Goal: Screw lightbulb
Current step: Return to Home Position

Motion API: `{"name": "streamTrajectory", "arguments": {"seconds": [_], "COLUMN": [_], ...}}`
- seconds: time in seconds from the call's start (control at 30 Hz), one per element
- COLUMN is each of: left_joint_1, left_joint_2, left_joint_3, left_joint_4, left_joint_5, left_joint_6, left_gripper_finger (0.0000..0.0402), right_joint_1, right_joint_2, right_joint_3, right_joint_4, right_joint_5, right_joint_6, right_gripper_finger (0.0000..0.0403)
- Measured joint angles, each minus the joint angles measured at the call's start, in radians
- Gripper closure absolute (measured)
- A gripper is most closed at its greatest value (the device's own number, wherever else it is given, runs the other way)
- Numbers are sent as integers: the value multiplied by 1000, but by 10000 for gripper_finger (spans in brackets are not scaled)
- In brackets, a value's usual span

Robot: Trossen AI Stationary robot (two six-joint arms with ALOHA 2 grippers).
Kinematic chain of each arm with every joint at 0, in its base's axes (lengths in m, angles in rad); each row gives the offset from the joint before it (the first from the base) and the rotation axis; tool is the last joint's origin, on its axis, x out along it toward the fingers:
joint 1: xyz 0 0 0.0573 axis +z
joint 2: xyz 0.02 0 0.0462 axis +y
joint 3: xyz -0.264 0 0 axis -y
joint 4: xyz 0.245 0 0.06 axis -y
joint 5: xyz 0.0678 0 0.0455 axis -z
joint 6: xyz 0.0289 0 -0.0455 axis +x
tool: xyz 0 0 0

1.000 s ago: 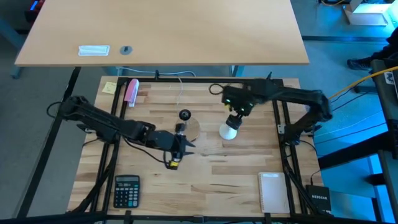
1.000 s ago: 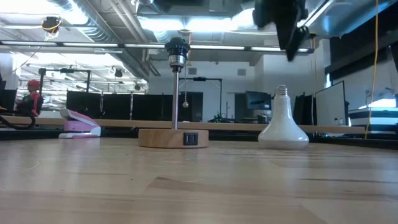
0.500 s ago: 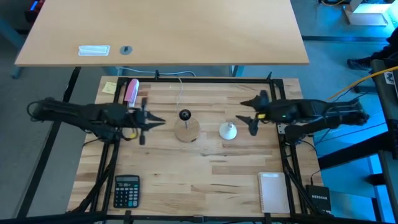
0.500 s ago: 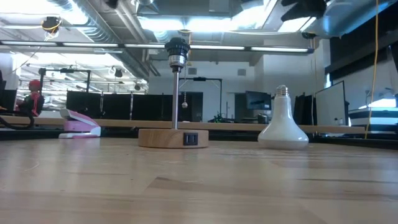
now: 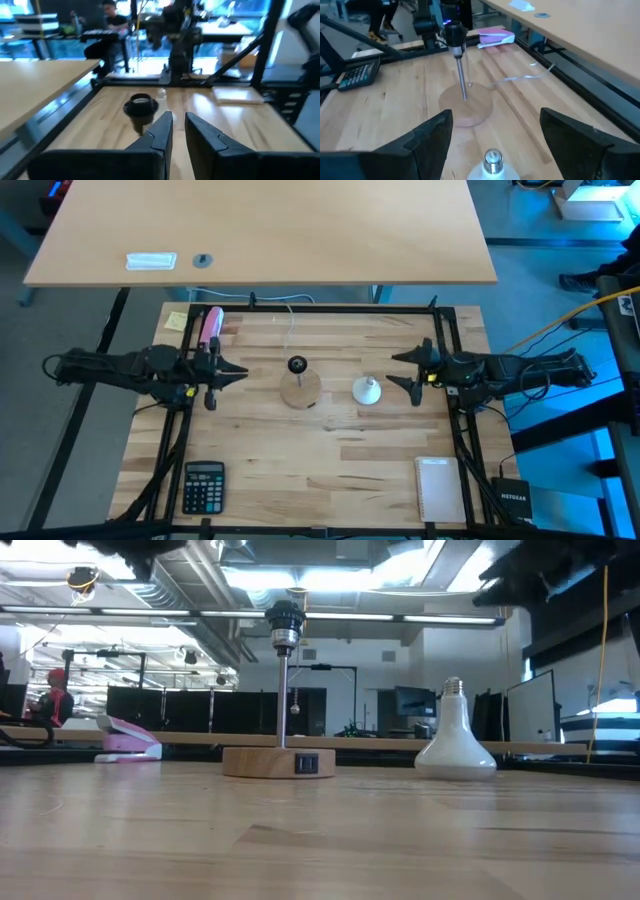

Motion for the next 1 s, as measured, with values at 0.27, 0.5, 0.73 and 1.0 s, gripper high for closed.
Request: {"name": "streamTrajectory", "arguments": {"seconds": [0.27, 0.5, 0.73, 1.0], "left_joint_1": [38, 109, 171, 185], "left_joint_2": [-145, -249, -343, -452], "left_joint_3": [-234, -305, -372, -512], "left_joint_4": [178, 184, 154, 199], "left_joint_5": [84, 89, 124, 132], "left_joint_6": [5, 8, -43, -126], "left_gripper_finger": [359, 359, 359, 359], "right_joint_1": [0, 0, 0, 0], "right_joint_2": [-242, -452, -554, -594], "right_joint_3": [-293, -412, -487, -550], "right_joint_4": [277, 313, 313, 340], "right_joint_5": [-114, -131, -130, -130], "right_joint_6": [-6, -20, -20, -20], "right_gripper_finger": [102, 102, 102, 102]}}
